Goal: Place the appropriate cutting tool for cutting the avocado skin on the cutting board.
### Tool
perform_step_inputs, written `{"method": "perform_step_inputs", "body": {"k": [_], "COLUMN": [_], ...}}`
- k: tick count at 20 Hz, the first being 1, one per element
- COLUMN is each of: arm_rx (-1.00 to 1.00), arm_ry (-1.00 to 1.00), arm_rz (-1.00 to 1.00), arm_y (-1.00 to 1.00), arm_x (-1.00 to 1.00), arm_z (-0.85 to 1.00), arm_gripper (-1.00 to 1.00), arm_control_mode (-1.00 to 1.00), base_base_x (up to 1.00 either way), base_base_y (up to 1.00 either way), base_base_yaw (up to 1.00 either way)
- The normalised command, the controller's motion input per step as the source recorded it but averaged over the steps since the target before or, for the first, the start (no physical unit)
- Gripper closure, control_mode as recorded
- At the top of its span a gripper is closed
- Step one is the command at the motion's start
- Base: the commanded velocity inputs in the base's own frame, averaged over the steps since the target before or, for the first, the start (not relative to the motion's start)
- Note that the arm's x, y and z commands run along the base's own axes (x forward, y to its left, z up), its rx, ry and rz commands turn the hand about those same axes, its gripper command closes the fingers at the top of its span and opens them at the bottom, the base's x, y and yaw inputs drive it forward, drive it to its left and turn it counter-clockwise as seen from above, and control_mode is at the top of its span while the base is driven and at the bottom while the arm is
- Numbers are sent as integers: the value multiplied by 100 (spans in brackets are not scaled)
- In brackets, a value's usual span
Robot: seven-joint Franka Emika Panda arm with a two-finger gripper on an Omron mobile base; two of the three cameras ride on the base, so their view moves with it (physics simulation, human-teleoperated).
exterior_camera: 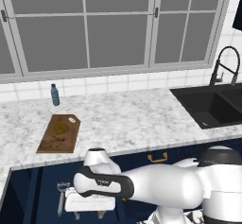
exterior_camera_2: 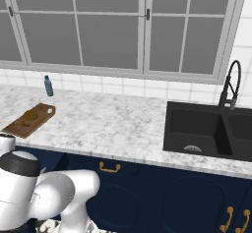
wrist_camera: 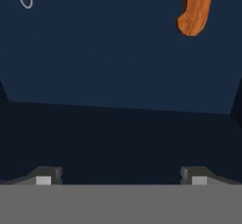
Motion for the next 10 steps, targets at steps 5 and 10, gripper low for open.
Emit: {"method": "perform_step_inputs", "body": {"k": [5,10], "arm_rx": [-4,-12], "arm_ry": [-1,-21], "arm_rz": [0,0], "arm_y": [3,-1], "arm_x": [58,22], "arm_z": [-4,-35], "arm_gripper": [-100,-100], "arm_control_mode": [-100,-100], "base_base_x": [0,0], "base_base_y": [0,0], "base_base_yaw": [0,0]}}
